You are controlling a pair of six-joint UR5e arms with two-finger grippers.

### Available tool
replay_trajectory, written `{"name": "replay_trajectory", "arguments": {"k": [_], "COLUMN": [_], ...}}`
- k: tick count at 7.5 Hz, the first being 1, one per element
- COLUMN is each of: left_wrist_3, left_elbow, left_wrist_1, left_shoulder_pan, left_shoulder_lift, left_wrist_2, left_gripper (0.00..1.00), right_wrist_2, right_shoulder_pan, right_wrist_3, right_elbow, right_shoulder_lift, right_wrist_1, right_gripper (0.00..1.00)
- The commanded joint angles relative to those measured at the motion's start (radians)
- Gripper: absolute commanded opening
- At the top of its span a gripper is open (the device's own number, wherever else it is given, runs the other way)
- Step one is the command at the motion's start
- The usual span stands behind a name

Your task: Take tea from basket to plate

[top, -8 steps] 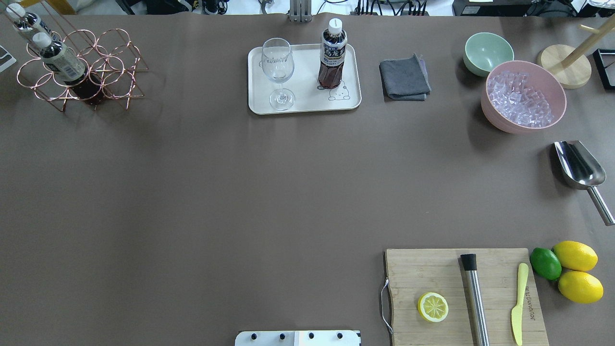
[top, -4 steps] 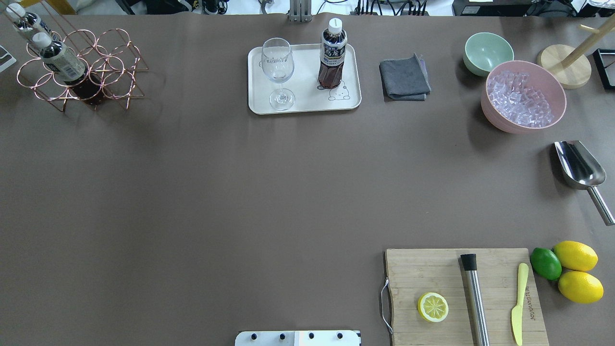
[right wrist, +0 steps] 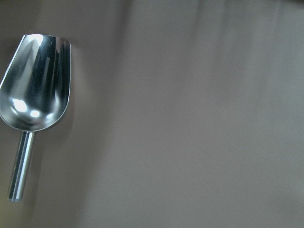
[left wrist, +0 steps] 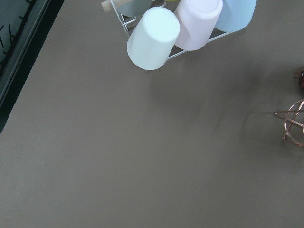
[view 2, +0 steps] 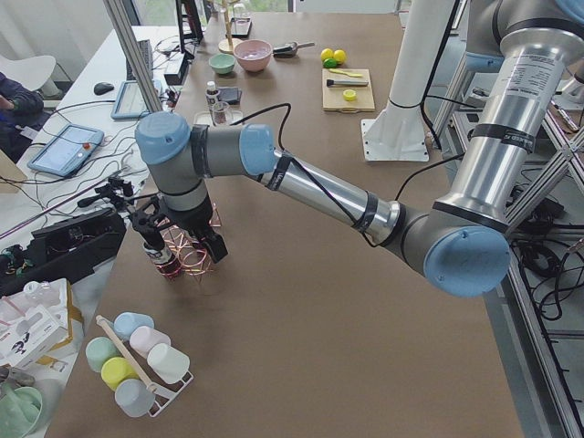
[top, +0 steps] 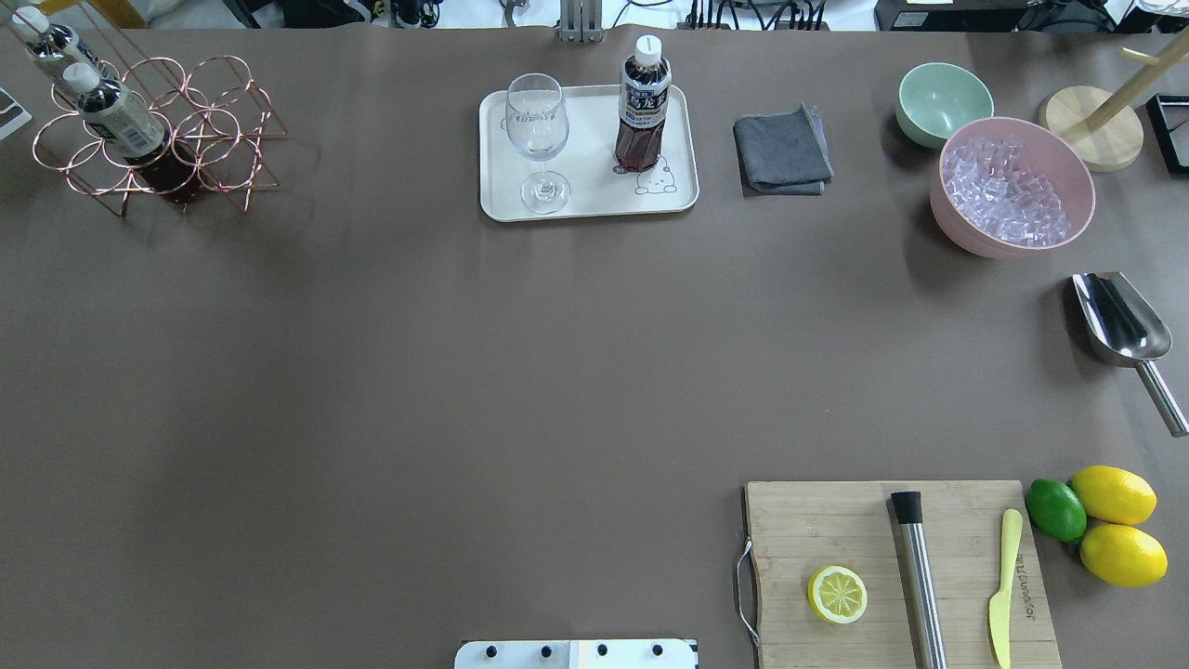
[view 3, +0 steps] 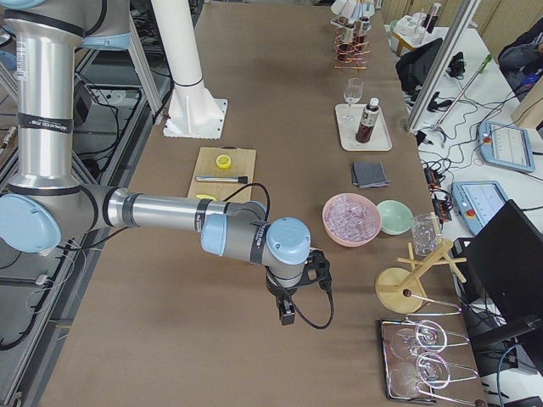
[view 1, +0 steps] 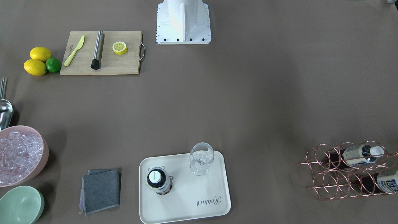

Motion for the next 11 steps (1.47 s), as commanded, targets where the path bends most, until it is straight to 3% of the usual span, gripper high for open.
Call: {"name": "replay_trajectory", "arguments": {"k": [1, 3, 4, 8, 11], "left_wrist_3": [0.197, 0.193, 0.184, 0.176, 0.142], "left_elbow": [0.159, 0.284, 0.308, 0.206, 0.09], "left_wrist_1": [-0.257, -0.581, -0.635, -0.613, -0.49], "left_shoulder_pan": [0.016, 0.109, 0.143, 0.179, 0.176], "left_shoulder_lift": [0.12, 0.183, 0.195, 0.18, 0.189], "left_wrist_2": [0.013, 0.019, 0.017, 0.013, 0.01], "left_gripper": [0.97, 0.97, 0.97, 0.97, 0.97], "right_wrist_2": [0.052, 0.052, 0.052, 0.052, 0.052], "right_shoulder_pan": [0.0, 0.0, 0.0, 0.0, 0.0], "right_wrist_3": [0.0, 0.002, 0.0, 0.002, 0.0], "right_elbow": [0.004, -0.002, -0.002, 0.001, 0.003], "right_shoulder_lift": [-0.001, -0.001, -0.001, -0.003, -0.001], "right_wrist_1": [0.0, 0.0, 0.0, 0.0, 0.0], "right_gripper": [1.0, 1.0, 1.0, 1.0, 1.0]}}
